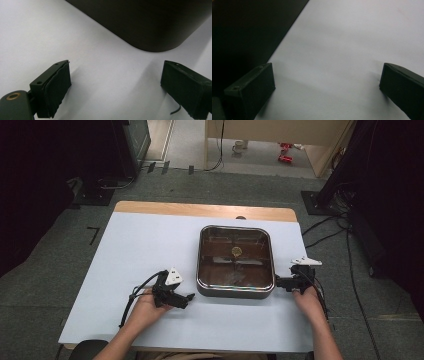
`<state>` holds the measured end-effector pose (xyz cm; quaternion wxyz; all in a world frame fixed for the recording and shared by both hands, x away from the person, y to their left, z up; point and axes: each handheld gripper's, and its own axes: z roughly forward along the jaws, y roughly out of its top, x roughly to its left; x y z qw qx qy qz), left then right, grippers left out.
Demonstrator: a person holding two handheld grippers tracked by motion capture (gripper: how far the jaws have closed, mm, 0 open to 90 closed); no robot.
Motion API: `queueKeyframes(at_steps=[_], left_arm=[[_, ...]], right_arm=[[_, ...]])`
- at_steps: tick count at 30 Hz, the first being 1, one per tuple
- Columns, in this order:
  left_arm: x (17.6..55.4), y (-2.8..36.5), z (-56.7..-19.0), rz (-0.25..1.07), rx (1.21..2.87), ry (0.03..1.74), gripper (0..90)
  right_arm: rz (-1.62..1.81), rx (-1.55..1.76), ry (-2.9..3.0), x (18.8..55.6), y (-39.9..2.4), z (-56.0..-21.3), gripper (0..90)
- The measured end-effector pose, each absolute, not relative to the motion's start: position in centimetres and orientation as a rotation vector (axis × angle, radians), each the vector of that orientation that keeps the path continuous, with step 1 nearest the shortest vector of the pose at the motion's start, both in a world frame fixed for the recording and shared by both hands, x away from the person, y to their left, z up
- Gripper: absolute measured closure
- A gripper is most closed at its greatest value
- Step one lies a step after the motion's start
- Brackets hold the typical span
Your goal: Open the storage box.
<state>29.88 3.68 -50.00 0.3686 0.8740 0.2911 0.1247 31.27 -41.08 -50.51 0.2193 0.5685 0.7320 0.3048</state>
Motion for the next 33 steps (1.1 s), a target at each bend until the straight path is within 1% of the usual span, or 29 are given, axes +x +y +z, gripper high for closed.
queueKeyframes(at_steps=[7,13,19,22,23,25,26,27,29,30,33], left_arm=[[29.9,3.7,-50.0,0.322,2.244,0.748,8.9],[29.7,3.4,-49.8,0.332,2.254,0.781,9.0],[30.2,2.9,-49.2,0.305,2.323,0.796,9.2],[30.5,2.8,-48.9,0.285,2.353,0.803,13.4],[30.5,2.8,-48.8,0.279,2.358,0.802,13.4],[30.7,2.8,-48.5,0.266,2.38,0.8,17.1],[30.9,2.9,-48.3,0.259,2.391,0.801,19.4],[31.0,3.0,-48.1,0.241,2.387,0.811,25.9],[31.3,3.3,-47.9,0.174,2.366,0.825,26.8],[31.5,3.4,-47.7,0.147,2.35,0.831,29.0],[31.7,3.5,-47.2,0.161,2.338,0.823,30.0]], right_arm=[[0.843,1.573,2.025,31.3,-41.1,-50.5,0.0],[0.843,1.573,2.026,31.3,-41.1,-50.5,0.0],[0.845,1.573,2.024,31.3,-41.1,-50.5,0.0],[0.844,1.573,2.024,31.3,-41.1,-50.5,0.0],[0.844,1.573,2.024,31.3,-41.1,-50.5,0.0],[0.845,1.573,2.025,31.3,-41.1,-50.5,0.0],[0.845,1.573,2.024,31.3,-41.1,-50.5,0.0],[0.845,1.572,2.024,31.3,-41.1,-50.5,0.0],[0.845,1.573,2.024,31.3,-41.1,-50.5,0.0],[0.845,1.573,2.024,31.3,-41.1,-50.5,0.0],[0.845,1.572,2.024,31.3,-41.1,-50.5,0.0]])
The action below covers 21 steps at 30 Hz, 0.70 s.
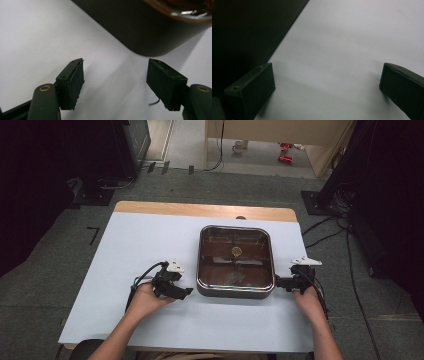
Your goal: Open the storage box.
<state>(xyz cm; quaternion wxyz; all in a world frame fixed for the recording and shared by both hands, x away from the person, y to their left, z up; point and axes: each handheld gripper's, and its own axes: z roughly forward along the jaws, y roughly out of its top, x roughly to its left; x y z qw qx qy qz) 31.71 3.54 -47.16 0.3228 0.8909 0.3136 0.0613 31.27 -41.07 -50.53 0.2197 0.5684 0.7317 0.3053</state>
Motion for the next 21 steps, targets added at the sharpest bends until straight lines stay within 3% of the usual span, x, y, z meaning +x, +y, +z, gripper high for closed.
queueKeyframes(at_steps=[21], left_arm=[[33.4,2.8,-40.6,0.181,2.225,0.726,29.9]], right_arm=[[0.844,1.57,2.024,31.3,-41.1,-50.5,0.0]])
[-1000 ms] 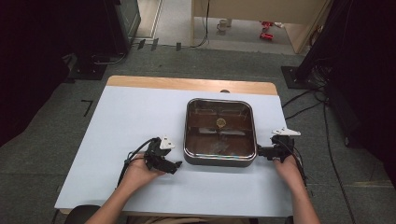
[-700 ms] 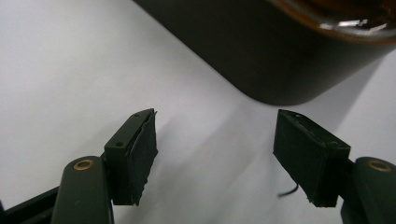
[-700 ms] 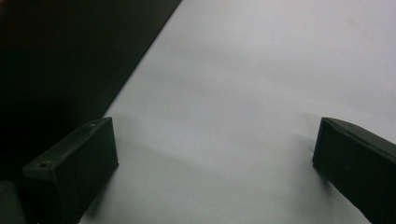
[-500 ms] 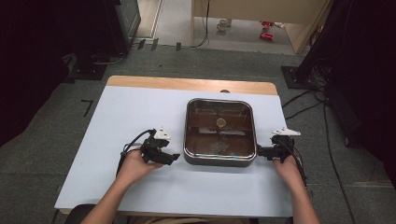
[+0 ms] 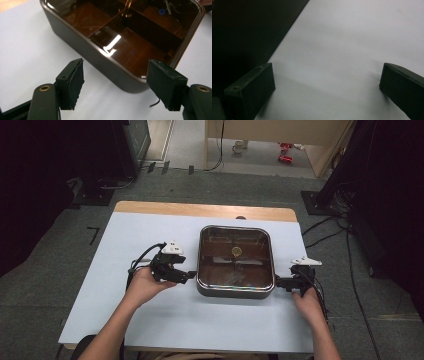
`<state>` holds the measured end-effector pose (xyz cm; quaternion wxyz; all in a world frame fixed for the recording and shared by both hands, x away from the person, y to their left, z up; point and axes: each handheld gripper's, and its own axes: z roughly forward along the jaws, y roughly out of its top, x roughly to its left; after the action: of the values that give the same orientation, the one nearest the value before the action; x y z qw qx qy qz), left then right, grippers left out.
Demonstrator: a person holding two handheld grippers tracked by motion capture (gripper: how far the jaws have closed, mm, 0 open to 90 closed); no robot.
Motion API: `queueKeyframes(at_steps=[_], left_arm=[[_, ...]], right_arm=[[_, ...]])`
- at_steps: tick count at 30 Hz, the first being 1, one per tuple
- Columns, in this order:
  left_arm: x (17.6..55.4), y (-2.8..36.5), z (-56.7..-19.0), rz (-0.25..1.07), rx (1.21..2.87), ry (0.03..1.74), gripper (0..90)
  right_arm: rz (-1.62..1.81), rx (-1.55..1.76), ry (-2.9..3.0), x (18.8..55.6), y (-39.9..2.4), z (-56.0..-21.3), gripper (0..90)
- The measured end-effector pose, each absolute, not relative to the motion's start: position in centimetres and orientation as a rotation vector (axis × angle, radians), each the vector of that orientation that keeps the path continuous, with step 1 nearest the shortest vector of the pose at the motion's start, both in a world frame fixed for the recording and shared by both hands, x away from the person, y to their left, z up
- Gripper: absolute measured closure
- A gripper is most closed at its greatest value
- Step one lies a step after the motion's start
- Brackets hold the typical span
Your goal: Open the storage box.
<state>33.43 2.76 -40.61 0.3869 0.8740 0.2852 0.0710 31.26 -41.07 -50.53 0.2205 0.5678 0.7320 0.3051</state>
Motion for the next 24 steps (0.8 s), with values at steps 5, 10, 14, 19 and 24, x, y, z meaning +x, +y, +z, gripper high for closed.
queueKeyframes(at_steps=[5,10,14,19,24], left_arm=[[34.3,1.5,-39.7,0.169,2.221,0.687,30.0],[35.4,0.1,-39.5,0.14,2.23,0.685,28.8],[36.2,-1.0,-39.5,0.127,2.251,0.671,28.9],[36.9,-2.2,-39.3,0.093,2.25,0.653,29.0],[37.3,-3.6,-39.2,0.099,2.255,0.624,29.5]], right_arm=[[0.844,1.571,2.023,31.3,-41.1,-50.5,0.0],[0.844,1.571,2.023,31.2,-41.1,-50.5,0.0],[0.843,1.571,2.023,31.2,-41.1,-50.5,0.0],[0.843,1.571,2.023,31.2,-41.1,-50.5,0.0],[0.842,1.568,2.023,31.2,-41.0,-50.5,0.0]])
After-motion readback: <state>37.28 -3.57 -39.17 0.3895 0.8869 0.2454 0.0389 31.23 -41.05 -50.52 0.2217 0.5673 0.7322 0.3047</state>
